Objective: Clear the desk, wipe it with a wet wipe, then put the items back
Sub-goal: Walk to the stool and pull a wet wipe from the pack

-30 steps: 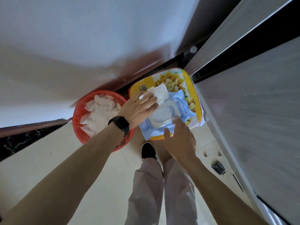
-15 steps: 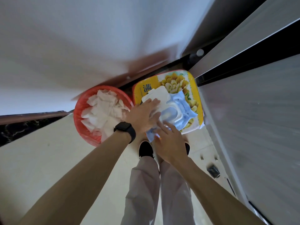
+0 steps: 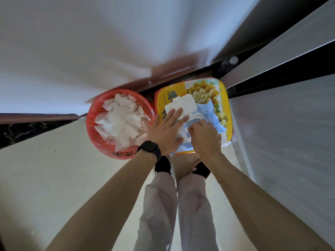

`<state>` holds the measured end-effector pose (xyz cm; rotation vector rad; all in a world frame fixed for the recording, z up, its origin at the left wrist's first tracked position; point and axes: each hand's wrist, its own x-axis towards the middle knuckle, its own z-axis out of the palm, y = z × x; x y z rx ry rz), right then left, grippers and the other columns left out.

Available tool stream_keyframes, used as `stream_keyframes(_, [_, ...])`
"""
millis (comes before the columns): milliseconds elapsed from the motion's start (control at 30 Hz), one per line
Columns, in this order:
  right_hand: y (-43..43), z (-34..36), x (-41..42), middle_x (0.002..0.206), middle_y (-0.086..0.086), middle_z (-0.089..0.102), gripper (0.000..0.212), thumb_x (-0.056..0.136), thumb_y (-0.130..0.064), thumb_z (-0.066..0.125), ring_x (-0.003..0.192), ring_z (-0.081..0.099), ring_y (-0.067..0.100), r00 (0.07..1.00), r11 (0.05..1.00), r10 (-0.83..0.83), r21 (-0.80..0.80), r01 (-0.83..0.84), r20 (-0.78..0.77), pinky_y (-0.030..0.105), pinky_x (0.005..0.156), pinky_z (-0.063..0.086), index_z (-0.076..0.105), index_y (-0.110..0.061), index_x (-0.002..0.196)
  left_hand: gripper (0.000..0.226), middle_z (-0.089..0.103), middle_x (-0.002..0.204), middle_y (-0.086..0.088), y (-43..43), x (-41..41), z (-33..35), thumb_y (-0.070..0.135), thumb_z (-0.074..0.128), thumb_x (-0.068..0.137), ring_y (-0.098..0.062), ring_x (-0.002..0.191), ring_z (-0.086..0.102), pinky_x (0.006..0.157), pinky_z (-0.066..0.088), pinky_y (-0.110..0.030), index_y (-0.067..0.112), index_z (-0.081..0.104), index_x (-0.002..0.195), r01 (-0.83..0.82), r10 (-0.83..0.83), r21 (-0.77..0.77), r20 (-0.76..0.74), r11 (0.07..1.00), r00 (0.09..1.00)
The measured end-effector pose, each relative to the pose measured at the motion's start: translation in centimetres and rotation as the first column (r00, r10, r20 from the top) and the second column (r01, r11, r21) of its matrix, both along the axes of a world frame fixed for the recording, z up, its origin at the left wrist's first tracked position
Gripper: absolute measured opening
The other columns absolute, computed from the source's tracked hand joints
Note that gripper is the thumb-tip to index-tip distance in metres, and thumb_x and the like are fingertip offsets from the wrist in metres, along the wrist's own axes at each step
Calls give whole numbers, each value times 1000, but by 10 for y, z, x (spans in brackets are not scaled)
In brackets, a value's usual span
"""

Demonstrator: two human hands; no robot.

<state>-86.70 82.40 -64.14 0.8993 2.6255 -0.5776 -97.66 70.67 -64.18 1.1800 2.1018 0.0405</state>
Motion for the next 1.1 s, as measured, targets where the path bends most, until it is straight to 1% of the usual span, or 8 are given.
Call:
stream_keyframes(100, [-1, 2, -3, 70, 12, 57, 14, 62, 5, 62, 56, 56, 30, 991, 984, 130, 122, -132, 23, 26, 40, 25, 62, -5, 72, 76, -9, 165, 12, 0, 1, -1, 55, 52, 93, -12, 151, -9, 118, -4, -54, 39, 11, 156, -24, 23, 17, 7, 1000, 1000])
stream_keyframes(233, [3, -5, -1, 77, 16, 56, 19, 64, 2, 66, 66, 58, 32, 975, 973, 220, 58, -222, 36, 36, 47, 46, 60, -2, 81, 76, -8, 165, 13, 1, 1, -3, 58, 51, 93, -11, 151, -9, 118, -7, -54, 40, 11, 155, -29, 29, 6, 6, 1000, 1000])
stream_keyframes(400, [16, -7, 13, 87, 15, 51, 14, 86, -7, 39, 78, 48, 27, 985, 977, 92, -177, -116, -143, 46, 65, 48, 52, -2, 89, 77, -11, 164, 16, 2, 0, -3, 57, 51, 93, -9, 151, -11, 118, -9, -56, 44, 7, 154, -35, 35, -6, 15, 999, 999])
stream_keyframes(600, [17, 8, 28, 116, 11, 51, 32, 97, -25, 62, 93, 56, 21, 977, 973, -39, -231, -11, -210, 31, 62, 46, 53, -7, 121, 76, -14, 163, 16, 3, 0, 0, 57, 48, 95, -9, 150, -14, 119, -10, -56, 43, 3, 154, -19, 19, -18, 8, 1000, 1000])
stream_keyframes(733, [19, 8, 13, 100, 8, 60, 3, 94, -7, 59, 89, 59, 30, 977, 981, -88, -188, 51, -196, 42, 70, 51, 62, -8, 94, 76, -14, 163, 16, 4, -1, 3, 56, 49, 95, -9, 150, -14, 119, -9, -57, 43, 4, 155, -13, 14, -27, 9, 1000, 1000])
stream_keyframes(833, [15, 30, 11, 107, 6, 65, 5, 95, -4, 60, 103, 56, 17, 892, 958, -233, -250, 142, -387, 23, 88, 46, 59, -7, 91, 75, -16, 163, 16, 6, -1, 4, 57, 47, 96, -9, 150, -15, 119, -9, -57, 43, 2, 155, 1, -1, -48, -6, 999, 1000])
stream_keyframes(933, [9, 64, 19, 105, -20, 67, 18, 100, -13, 53, 97, 61, -3, 672, 729, -669, -454, 512, -317, 5, 79, 42, 46, -24, 88, 75, -17, 162, 16, 8, -2, 4, 56, 46, 96, -10, 150, -15, 118, -10, -56, 43, 0, 154, 23, -24, -51, -13, 998, 1000])
stream_keyframes(1100, [-7, 76, 58, 85, -30, 66, 18, 100, -17, 50, 79, 60, 2, 347, 446, -894, -487, 751, -285, 21, 77, 48, 41, -27, 89, 76, -17, 163, 13, 11, -5, 5, 56, 43, 96, -12, 151, -12, 118, -8, -55, 41, -2, 155, 126, -130, -65, -74, 990, 989])
